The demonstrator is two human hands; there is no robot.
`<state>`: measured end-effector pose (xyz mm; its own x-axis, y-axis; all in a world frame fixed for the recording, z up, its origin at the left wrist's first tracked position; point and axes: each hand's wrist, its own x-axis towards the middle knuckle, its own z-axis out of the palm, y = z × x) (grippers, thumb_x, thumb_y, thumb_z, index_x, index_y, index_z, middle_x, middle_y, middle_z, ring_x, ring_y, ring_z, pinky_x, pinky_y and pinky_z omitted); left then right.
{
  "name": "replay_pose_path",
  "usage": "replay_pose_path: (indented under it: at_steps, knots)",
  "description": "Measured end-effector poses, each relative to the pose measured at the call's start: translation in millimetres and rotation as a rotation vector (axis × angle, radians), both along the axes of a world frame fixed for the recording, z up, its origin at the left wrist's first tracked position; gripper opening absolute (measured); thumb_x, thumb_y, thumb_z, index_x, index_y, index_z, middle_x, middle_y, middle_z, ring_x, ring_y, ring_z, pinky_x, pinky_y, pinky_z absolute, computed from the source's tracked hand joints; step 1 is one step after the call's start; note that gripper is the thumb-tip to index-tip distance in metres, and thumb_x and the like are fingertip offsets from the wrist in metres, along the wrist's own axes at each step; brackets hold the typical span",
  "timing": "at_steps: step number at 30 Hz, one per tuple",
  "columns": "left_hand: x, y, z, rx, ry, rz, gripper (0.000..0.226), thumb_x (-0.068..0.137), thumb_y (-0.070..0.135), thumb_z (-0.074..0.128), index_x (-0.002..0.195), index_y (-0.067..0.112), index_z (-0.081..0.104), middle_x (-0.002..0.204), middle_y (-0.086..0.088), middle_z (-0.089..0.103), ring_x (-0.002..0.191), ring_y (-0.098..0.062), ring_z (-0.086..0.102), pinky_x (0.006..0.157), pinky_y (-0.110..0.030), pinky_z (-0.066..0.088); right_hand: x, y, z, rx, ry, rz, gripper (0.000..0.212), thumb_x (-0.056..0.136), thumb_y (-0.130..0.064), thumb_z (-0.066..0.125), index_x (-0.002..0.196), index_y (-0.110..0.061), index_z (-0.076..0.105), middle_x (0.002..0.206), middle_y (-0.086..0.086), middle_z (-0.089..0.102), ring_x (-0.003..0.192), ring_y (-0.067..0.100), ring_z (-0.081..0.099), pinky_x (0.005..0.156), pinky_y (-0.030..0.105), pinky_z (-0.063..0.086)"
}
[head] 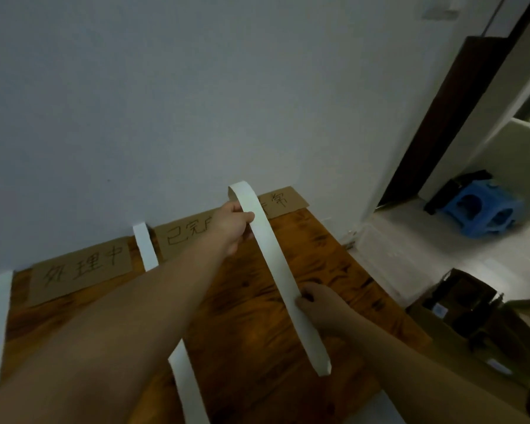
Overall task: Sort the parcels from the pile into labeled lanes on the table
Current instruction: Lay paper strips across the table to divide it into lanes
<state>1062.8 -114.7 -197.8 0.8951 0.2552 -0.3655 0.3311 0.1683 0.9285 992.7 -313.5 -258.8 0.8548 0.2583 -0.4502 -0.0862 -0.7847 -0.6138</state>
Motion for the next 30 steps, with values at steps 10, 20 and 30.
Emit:
replay_pose_path:
  at_steps: [10, 20, 30]
  knots:
    - [51.2, -57.8, -94.9, 0.178, 0.215, 0.116, 0.065, 0.086, 0.005, 0.062, 0.144, 0.013, 0.032, 0.138, -0.009, 0.050, 0.121, -0.029, 0.051, 0.102, -0.049, 0.044, 65.2, -68.7, -63.3, 0.079, 0.074, 0.194, 0.010, 0.100, -0.018, 0.047, 0.099, -0.018, 0.057, 0.073, -0.009, 0.048, 0.059, 0.001, 0.043, 0.052, 0.010, 0.034]
    - [17.1, -75.2, -171.8, 1.122, 0.375, -0.708, 0.073, 0.091, 0.058, 0.042, 0.151, 0.031, 0.008, 0.160, 0.001, -0.005, 0.146, -0.030, -0.008, 0.116, -0.054, 0.007, 51.2, -84.3, -97.2, -0.227, -0.019, 0.578, 0.052, 0.100, -0.025, 0.044, 0.148, -0.033, 0.026, 0.142, 0.000, 0.042, 0.123, 0.016, 0.045, 0.103, 0.030, 0.040]
    - [42.3, -65.5, -175.7, 1.198, 0.422, -0.644, 0.075, 0.092, 0.049, 0.048, 0.151, 0.029, 0.008, 0.160, -0.001, -0.007, 0.146, -0.028, -0.010, 0.116, -0.052, 0.005, 69.4, -73.1, -102.5, -0.405, -0.221, 0.767, 0.048, 0.101, -0.032, 0.039, 0.147, -0.028, 0.028, 0.152, 0.003, 0.023, 0.138, 0.025, 0.024, 0.113, 0.039, 0.026]
